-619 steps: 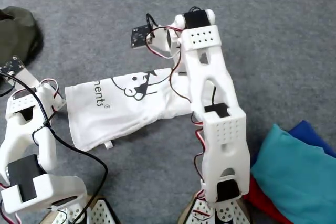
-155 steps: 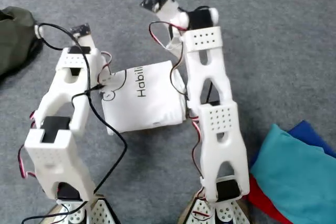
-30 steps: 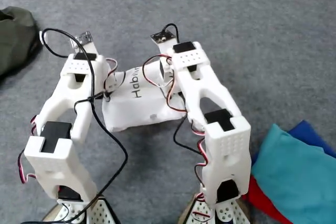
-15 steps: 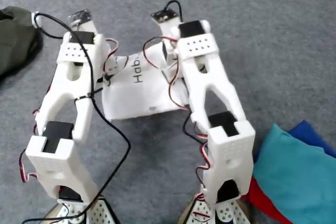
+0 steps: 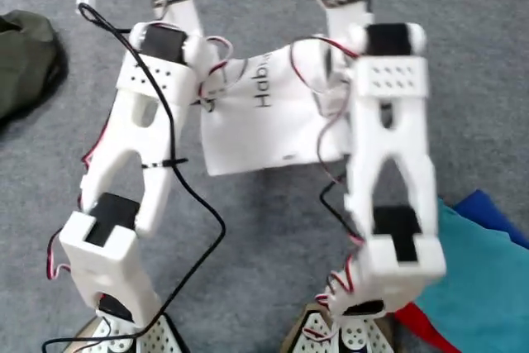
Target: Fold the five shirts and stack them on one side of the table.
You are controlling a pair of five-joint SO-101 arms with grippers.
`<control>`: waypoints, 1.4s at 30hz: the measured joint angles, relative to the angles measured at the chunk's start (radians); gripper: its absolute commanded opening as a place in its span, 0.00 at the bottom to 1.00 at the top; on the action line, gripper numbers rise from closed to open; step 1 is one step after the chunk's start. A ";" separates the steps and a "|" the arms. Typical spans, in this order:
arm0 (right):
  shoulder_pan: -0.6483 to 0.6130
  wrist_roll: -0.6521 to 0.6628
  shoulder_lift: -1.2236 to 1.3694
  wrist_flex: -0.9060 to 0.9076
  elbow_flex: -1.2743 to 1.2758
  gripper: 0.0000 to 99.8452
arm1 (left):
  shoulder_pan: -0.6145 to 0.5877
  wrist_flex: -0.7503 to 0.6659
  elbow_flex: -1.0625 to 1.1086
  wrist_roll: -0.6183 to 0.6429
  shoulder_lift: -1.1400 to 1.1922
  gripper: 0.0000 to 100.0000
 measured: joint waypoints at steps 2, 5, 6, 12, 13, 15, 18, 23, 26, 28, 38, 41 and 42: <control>0.051 0.020 -0.109 0.000 0.091 0.00 | 0.057 0.017 -0.051 0.000 0.000 0.02; 0.153 0.071 -0.259 0.000 0.219 0.00 | 0.149 0.025 -0.107 -0.002 0.009 0.02; 0.195 0.089 -0.305 0.000 0.258 0.00 | 0.175 0.025 -0.114 -0.002 0.009 0.02; 0.477 0.218 -0.554 0.000 0.462 0.01 | 0.334 0.020 -0.135 0.000 0.011 0.02; 0.519 0.241 -0.597 0.000 0.496 0.01 | 0.361 0.018 -0.137 0.000 0.011 0.02; 0.603 0.288 -0.681 0.000 0.555 0.01 | 0.410 0.018 -0.150 0.000 0.011 0.02; 0.735 0.358 -0.795 0.000 0.638 0.01 | 0.485 0.018 -0.178 0.000 0.011 0.02; 0.970 0.439 -0.865 -0.005 0.752 0.01 | 0.598 0.018 -0.236 0.000 0.011 0.02; 1.102 0.476 -0.848 -0.020 0.804 0.01 | 0.661 -0.002 -0.250 0.000 0.011 0.02; 1.180 0.496 -0.815 -0.032 0.819 0.01 | 0.697 -0.038 -0.250 -0.006 0.011 0.02; 1.455 0.574 -0.764 -0.123 0.825 0.01 | 0.836 -0.293 -0.075 -0.012 0.015 0.02; 1.510 0.588 -0.764 -0.155 0.825 0.01 | 0.873 -0.351 -0.026 -0.012 0.015 0.02; 1.528 0.588 -0.764 -0.169 0.825 0.01 | 0.884 -0.367 -0.018 -0.012 0.015 0.02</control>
